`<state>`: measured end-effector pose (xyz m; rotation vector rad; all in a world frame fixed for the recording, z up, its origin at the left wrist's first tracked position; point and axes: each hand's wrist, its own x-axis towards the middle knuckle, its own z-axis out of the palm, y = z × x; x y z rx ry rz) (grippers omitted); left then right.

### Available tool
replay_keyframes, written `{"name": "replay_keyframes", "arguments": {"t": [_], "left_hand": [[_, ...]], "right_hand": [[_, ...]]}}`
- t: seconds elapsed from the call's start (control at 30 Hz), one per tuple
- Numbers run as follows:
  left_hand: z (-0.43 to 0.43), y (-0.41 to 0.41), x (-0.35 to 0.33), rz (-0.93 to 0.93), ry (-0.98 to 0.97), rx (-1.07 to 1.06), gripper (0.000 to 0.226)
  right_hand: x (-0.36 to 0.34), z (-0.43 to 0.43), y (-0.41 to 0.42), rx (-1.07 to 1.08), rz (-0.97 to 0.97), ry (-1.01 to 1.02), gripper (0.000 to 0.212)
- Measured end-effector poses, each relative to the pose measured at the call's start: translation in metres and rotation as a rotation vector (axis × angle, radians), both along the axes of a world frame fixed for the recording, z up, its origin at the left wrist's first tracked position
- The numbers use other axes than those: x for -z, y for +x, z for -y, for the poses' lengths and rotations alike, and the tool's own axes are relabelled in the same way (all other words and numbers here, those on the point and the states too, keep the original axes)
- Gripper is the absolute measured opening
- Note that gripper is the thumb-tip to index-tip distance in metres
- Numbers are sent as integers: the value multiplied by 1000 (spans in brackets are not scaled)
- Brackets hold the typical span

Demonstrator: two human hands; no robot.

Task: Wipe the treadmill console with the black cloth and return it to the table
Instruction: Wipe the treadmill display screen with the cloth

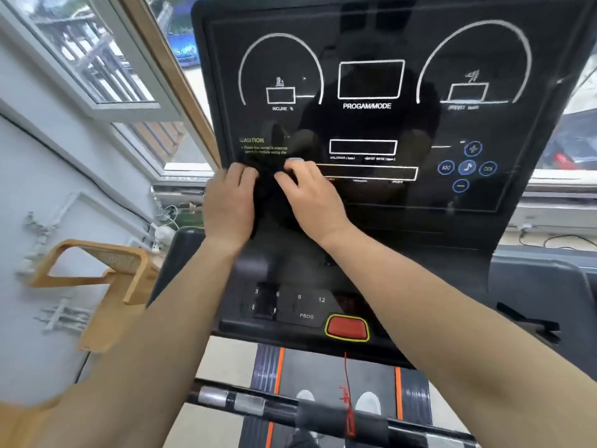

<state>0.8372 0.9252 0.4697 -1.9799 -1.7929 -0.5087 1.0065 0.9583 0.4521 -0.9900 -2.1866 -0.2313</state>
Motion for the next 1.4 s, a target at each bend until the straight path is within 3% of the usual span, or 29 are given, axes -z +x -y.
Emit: {"name": "replay_keyframes", "arguments": {"t": [0.13,0.3,0.5,0.63,0.7,0.77,0.87,1.03,1.17,1.27,1.4], "left_hand": [[1,-12,-1,215,-42,-98,34],[1,34,11,357,-87,107,35],[-16,154,5,216,-65,483,30],[-9,233,-1,111,-203,621,44],[-5,246,4,75,-262,651,41],[-2,237,9,102,-287,648,28],[9,197,13,330,-313,594,20],[47,139,1,857,-690,410,11],[63,104,-26,1124,-538,147,6],[66,67,-49,1139,-366,36,14],[81,11,-71,809,-12,90,25]], "right_hand": [[-10,3,-48,8,45,-36,30],[3,16,23,59,99,-119,28],[-12,36,166,437,97,-256,30],[-19,46,212,851,-181,-444,25],[-19,49,216,916,-293,-566,25],[-18,58,212,847,-337,-687,23],[-17,83,196,675,-563,-766,16],[-26,122,162,267,-965,-1097,28],[-51,117,128,-47,-1028,-1293,28],[-75,103,91,-133,-951,-1208,38],[-98,91,44,-122,-886,-955,39]]}}
